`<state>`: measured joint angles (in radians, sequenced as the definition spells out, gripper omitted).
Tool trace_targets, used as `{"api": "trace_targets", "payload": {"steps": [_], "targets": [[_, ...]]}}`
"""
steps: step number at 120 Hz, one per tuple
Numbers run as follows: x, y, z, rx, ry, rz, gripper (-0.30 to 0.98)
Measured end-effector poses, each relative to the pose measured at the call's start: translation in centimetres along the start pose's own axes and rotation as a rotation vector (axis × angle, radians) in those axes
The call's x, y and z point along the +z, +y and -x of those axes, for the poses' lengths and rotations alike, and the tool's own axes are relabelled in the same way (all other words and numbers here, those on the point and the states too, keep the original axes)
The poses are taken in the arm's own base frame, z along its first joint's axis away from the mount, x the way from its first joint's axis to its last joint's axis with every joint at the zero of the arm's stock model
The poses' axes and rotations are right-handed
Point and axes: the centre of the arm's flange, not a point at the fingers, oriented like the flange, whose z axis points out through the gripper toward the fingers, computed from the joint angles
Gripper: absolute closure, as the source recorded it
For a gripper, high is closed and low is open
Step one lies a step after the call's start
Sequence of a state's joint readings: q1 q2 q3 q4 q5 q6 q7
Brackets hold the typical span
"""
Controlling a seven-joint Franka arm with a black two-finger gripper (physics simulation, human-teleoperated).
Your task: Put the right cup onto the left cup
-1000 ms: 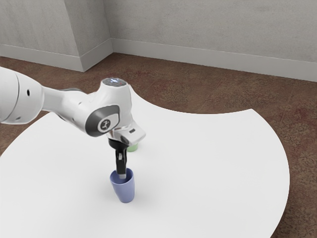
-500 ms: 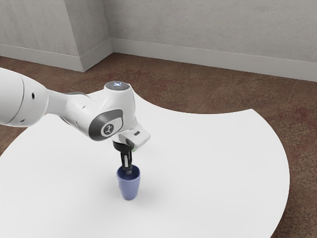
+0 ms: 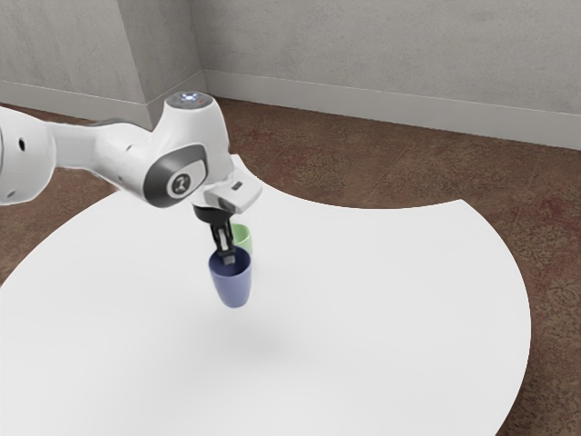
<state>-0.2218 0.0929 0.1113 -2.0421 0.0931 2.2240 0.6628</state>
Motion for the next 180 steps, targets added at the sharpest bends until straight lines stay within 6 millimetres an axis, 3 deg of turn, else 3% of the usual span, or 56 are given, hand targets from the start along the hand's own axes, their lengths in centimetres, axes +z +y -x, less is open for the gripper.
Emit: {"api": "trace_targets", "payload": {"steps": [26,37,79,94,180], "targets": [[-3.4,-6.3,1.0,-0.071,-0.012,-0.039,0.79],[-3.9,-8.2,1.3,-0.078,-0.032,-0.046,0.79],[-3.8,-12.4,-1.4,-0.001,-0.067,-0.082,0.79],[-3.5,-13.8,-1.5,0.016,-0.077,-0.090,0.79],[0.5,-14.8,-4.4,0.136,-0.100,-0.068,0.79]]}}
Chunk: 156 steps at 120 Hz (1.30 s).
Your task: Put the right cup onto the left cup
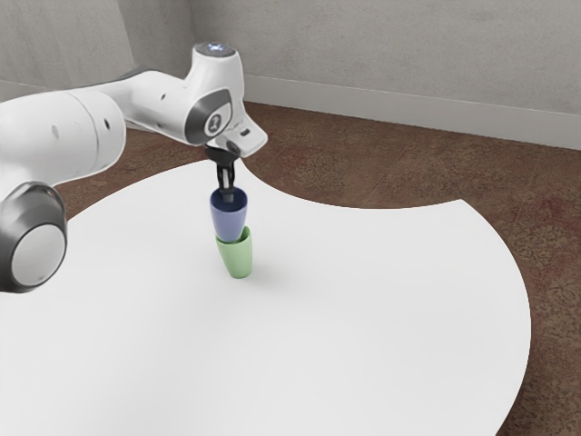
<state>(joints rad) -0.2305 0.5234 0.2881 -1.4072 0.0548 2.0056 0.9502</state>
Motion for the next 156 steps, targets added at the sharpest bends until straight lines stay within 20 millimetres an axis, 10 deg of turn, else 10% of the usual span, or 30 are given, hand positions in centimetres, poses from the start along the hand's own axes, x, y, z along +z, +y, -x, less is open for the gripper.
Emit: {"api": "trace_targets", "payload": {"steps": [44,71,99,156], "targets": [[1.2,0.0,-1.2,0.028,0.006,0.007,0.78],[1.0,-0.3,0.0,0.002,0.032,0.037,0.31],[-1.3,0.1,2.2,-0.017,0.050,0.052,0.10],[-17.1,5.7,11.0,-0.016,0.093,0.087,0.01]]}}
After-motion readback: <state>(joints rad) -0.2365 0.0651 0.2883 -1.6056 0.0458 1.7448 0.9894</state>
